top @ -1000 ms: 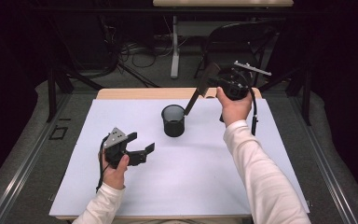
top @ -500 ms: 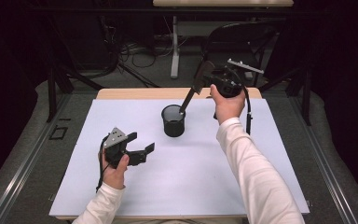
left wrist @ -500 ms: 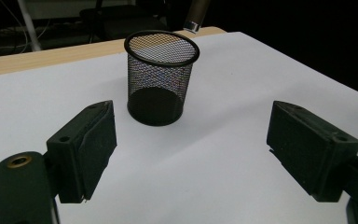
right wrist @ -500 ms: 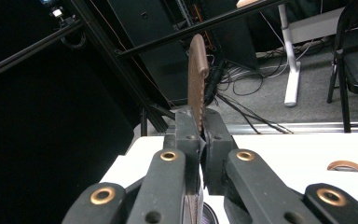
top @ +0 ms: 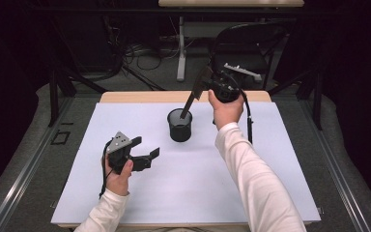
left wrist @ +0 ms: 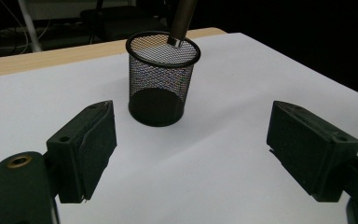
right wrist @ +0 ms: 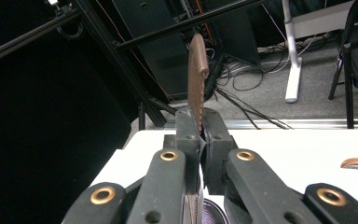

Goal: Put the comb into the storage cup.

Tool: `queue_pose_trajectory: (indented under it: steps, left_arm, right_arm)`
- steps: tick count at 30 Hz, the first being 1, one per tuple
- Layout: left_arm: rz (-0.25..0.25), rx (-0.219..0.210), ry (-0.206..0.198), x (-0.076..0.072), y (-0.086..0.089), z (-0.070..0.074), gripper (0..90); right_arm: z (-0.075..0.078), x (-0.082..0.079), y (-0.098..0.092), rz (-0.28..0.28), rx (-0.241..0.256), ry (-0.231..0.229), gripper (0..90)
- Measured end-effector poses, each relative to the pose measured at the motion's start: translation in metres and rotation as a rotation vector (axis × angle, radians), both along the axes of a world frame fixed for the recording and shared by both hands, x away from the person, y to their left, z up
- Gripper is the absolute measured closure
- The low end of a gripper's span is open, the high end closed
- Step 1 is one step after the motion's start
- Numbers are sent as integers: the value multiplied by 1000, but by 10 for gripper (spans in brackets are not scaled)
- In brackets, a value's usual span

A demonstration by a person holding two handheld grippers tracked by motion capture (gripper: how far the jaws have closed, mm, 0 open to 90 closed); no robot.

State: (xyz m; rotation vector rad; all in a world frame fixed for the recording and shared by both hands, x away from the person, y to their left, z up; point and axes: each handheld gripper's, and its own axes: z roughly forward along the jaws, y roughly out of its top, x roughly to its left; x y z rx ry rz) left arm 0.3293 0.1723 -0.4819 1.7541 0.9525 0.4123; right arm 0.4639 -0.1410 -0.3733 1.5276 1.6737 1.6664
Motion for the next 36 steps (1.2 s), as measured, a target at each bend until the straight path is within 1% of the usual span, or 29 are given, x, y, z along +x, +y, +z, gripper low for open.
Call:
queue_pose_trajectory:
  steps: [11, 17, 22, 36]
  left_arm:
    - [9, -5, -6, 0, 3, 1, 161]
    - [5, -3, -6, 0, 2, 1, 161]
    - [11, -4, -6, -1, 3, 1, 161]
    - [7, -4, -5, 0, 3, 1, 160]
  right_arm:
    - [-9, 3, 13, -2, -13, 7, 880]
    - [-16, 4, 19, 3, -26, 15, 880]
    - [-23, 6, 20, 0, -27, 24, 880]
    - [-39, 9, 23, 3, -35, 52, 880]
